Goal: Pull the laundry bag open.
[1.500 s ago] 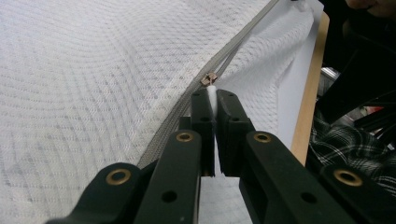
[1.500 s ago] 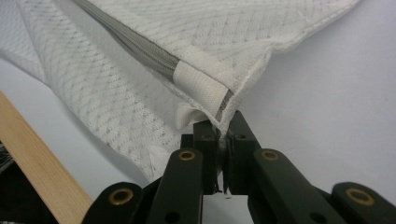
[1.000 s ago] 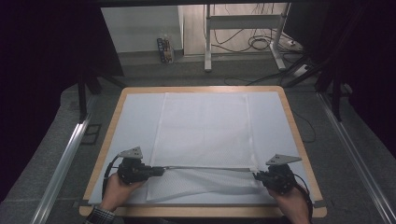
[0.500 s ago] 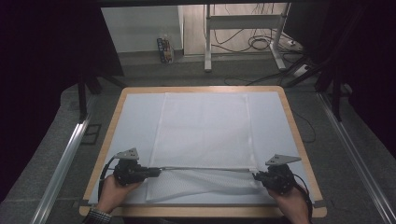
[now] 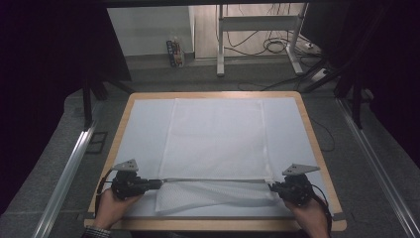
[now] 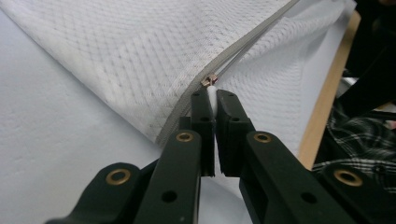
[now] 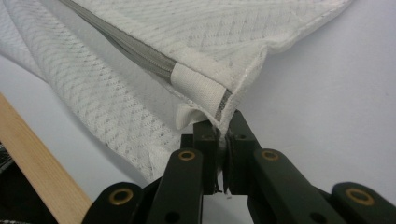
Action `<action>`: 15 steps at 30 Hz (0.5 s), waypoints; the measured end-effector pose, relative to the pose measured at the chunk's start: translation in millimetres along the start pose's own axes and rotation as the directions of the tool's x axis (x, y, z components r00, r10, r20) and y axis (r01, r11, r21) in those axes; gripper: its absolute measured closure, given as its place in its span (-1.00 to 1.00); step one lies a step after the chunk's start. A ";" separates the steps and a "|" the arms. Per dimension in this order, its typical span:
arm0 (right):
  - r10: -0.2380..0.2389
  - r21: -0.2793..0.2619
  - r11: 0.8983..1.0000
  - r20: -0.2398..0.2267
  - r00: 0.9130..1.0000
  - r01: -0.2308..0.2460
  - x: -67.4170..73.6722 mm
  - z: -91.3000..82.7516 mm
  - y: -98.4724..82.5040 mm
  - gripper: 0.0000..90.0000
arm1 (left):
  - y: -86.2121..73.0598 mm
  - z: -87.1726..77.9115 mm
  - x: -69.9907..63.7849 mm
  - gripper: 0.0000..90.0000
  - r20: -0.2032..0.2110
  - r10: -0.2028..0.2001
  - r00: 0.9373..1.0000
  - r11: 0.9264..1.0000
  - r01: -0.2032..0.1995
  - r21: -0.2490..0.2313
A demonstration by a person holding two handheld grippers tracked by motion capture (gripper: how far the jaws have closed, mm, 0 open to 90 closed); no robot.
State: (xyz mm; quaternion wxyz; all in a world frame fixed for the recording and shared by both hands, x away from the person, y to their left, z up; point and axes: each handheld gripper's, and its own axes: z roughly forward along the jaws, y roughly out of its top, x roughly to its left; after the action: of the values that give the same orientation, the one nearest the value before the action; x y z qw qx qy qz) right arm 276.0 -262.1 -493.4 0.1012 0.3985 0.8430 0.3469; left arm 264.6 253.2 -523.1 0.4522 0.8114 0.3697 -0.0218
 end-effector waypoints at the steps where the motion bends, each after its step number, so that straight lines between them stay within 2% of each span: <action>1: -0.005 0.006 1.000 0.000 1.000 0.005 0.1 -0.1 0.2 0.88 | -0.4 0.1 -0.5 0.94 -0.003 0.001 1.000 1.000 -0.001 0.007; 15: -0.011 0.008 1.000 -0.002 1.000 0.011 0.4 0.6 0.4 0.88 | -2.1 -3.0 2.0 0.94 -0.023 0.000 1.000 1.000 0.000 0.015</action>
State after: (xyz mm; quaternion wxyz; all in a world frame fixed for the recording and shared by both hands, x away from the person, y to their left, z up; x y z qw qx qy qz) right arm 276.2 -261.3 -493.6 0.1008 0.3938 0.8468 0.3431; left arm 263.9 257.3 -523.7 0.4419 0.8149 0.3748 -0.0152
